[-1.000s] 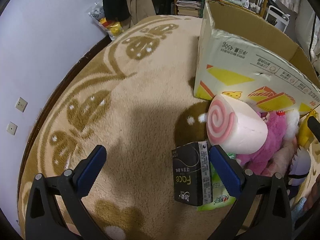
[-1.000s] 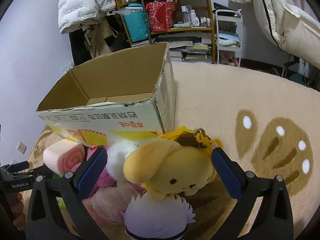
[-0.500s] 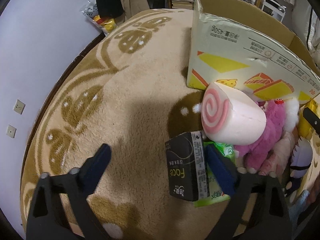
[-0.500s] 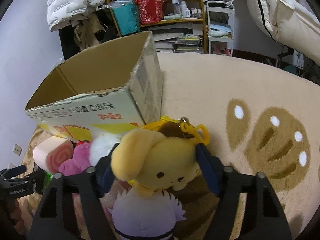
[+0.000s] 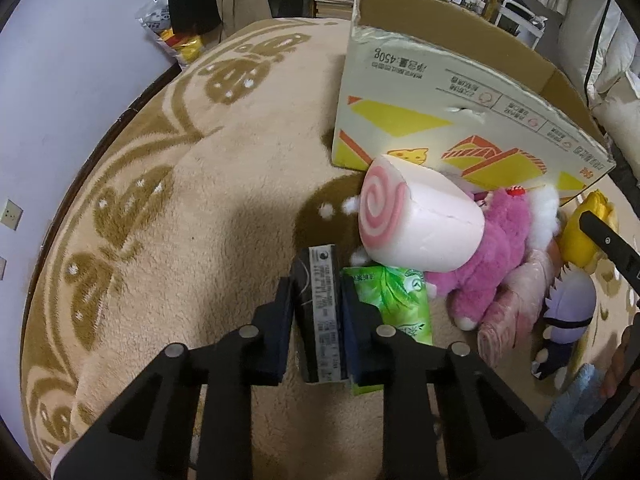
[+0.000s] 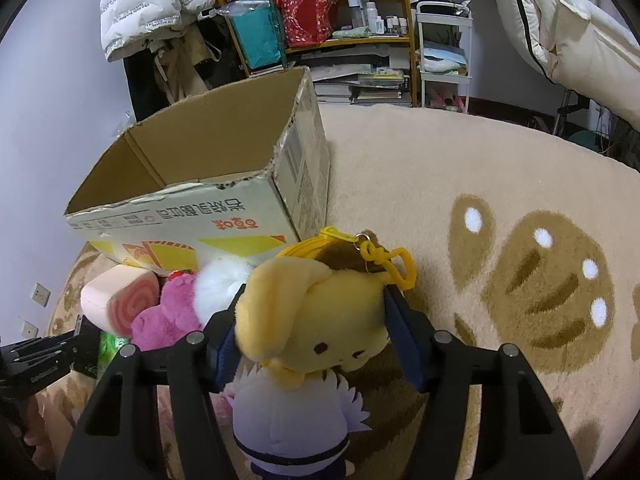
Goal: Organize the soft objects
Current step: 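Close the left gripper on the black tissue pack while the right gripper closes on the yellow dog plush, then lift the black pack with the left tool while the right tool carries the plush over the box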
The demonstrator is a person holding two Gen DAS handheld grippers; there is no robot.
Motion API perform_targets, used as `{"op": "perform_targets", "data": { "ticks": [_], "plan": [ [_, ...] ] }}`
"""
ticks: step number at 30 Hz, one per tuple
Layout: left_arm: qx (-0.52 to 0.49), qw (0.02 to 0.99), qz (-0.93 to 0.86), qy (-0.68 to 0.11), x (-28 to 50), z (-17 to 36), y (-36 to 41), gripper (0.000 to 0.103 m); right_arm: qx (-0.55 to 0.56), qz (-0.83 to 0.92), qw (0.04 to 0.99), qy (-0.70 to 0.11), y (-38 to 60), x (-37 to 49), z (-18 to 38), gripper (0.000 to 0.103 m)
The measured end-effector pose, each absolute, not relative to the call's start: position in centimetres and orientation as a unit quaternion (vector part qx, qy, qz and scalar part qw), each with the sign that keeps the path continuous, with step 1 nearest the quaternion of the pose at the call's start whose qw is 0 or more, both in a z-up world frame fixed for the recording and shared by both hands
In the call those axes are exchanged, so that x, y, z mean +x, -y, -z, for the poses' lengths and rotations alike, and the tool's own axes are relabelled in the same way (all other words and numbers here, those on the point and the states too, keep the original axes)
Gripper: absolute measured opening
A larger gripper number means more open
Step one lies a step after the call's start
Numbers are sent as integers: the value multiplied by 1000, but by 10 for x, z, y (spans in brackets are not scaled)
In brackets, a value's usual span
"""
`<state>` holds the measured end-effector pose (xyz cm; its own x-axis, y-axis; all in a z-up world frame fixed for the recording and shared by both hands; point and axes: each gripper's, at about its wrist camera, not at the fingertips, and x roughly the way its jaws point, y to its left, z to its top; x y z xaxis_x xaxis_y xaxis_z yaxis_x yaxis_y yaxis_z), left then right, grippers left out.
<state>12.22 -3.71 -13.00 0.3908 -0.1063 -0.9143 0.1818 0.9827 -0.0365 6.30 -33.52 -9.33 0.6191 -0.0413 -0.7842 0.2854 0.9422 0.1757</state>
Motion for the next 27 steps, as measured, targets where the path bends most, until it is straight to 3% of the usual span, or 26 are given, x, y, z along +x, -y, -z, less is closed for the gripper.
{"op": "perform_targets", "data": {
  "ticks": [27],
  "plan": [
    [63, 926, 73, -365, 80, 28, 28, 20, 60, 39, 957, -282, 286, 27, -17, 67]
  ]
}}
